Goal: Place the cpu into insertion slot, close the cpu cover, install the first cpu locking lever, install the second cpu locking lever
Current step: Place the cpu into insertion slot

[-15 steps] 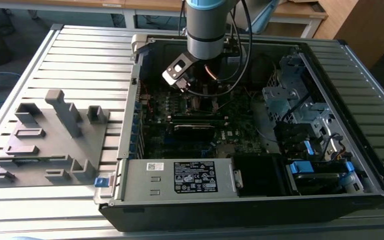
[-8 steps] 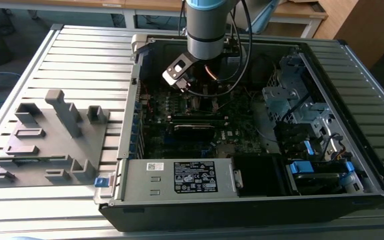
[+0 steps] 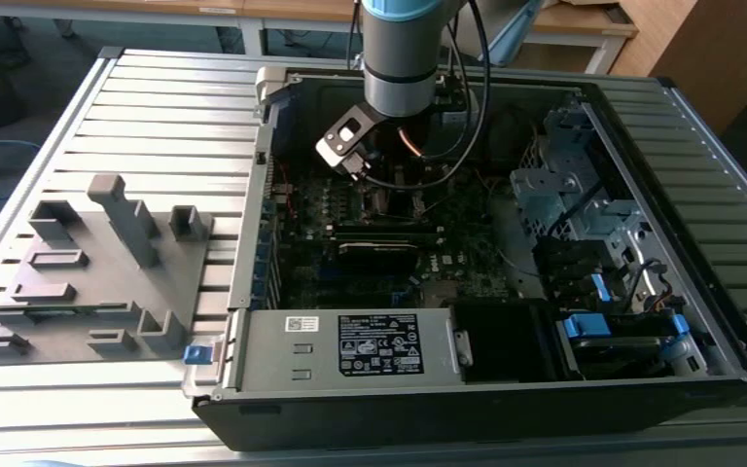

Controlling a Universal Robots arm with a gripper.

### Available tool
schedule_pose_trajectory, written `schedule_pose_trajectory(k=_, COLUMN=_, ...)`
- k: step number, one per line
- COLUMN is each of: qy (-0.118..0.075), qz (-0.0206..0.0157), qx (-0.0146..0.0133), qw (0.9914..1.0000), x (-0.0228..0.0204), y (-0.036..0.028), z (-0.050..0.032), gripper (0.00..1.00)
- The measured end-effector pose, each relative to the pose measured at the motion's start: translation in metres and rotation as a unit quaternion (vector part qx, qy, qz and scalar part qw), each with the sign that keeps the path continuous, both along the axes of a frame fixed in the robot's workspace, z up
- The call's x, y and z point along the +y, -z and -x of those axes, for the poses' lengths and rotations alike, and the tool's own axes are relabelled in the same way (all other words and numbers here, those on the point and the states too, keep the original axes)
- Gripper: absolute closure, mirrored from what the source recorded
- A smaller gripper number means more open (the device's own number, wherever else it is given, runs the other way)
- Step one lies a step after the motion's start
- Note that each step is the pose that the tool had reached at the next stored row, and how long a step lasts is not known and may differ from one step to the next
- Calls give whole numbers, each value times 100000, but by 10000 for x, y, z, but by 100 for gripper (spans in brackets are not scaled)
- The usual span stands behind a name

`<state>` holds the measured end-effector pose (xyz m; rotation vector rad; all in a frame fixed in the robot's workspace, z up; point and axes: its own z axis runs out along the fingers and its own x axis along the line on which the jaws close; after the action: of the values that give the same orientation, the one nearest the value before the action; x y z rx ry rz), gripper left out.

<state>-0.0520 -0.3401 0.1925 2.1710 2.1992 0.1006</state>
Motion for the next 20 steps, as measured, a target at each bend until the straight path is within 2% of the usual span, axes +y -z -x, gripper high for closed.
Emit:
schedule_pose_trajectory(k=15, qy=2, qz=-47, qx=-34, qw=100000, x=2, y=5, z=-1, gripper=46)
schedule_pose_trajectory(k=17, qy=-2, qz=-44, qx=-29, qw=100000, x=2, y=6, z=-1, gripper=45)
schedule_pose_trajectory(k=18, qy=-2, qz=-41, qx=-27, qw=100000, x=1, y=6, z=-1, gripper=38)
schedule_pose_trajectory(k=20, qy=-3, qz=-25, qx=-15, qw=100000, x=1, y=5, z=-1, gripper=38)
